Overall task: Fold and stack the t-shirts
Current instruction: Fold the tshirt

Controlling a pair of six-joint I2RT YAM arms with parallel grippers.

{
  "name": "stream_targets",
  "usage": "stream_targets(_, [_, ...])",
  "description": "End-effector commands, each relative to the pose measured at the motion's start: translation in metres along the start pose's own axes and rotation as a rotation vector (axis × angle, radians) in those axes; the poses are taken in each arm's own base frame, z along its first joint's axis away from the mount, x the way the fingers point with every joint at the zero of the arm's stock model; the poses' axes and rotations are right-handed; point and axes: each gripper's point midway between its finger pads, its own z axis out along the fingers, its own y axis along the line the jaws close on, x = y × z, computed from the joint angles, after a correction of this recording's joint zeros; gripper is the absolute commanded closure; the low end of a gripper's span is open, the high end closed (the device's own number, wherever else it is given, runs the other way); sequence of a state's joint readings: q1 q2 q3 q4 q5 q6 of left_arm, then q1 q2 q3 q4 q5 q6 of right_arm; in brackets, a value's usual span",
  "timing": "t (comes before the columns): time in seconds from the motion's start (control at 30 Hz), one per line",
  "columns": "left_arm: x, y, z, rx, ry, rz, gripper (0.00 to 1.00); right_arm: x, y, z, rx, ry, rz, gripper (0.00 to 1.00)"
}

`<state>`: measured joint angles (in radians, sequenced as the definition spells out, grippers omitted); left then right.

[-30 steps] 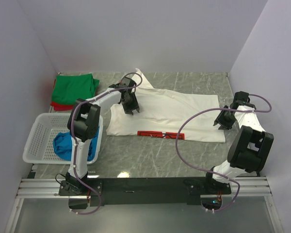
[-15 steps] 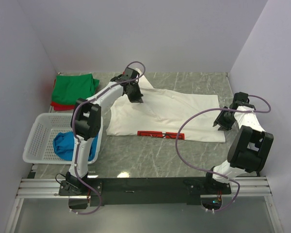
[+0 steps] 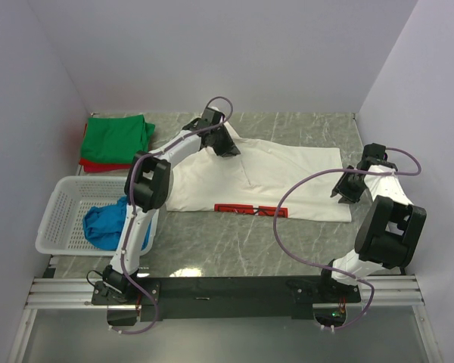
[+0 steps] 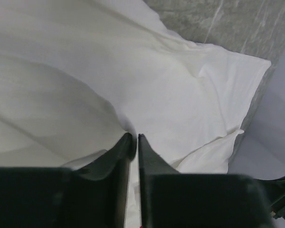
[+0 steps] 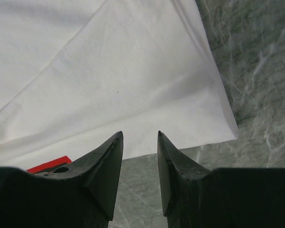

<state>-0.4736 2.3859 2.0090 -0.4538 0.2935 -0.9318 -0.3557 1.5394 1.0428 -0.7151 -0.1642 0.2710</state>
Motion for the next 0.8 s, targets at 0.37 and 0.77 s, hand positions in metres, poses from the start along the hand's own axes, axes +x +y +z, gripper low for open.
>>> stream_targets(0.37, [-0.029, -0.099, -0.035, 0.323, -0.103, 0.082, 0.25, 0.0, 0.006, 0.003, -0.007, -0.006, -0.034, 0.57])
stream_targets(0.77, [-0.023, -0.056, -0.064, 0.118, -0.174, 0.19, 0.11, 0.005, 0.012, 0.009, -0.012, 0.017, -0.055, 0.57])
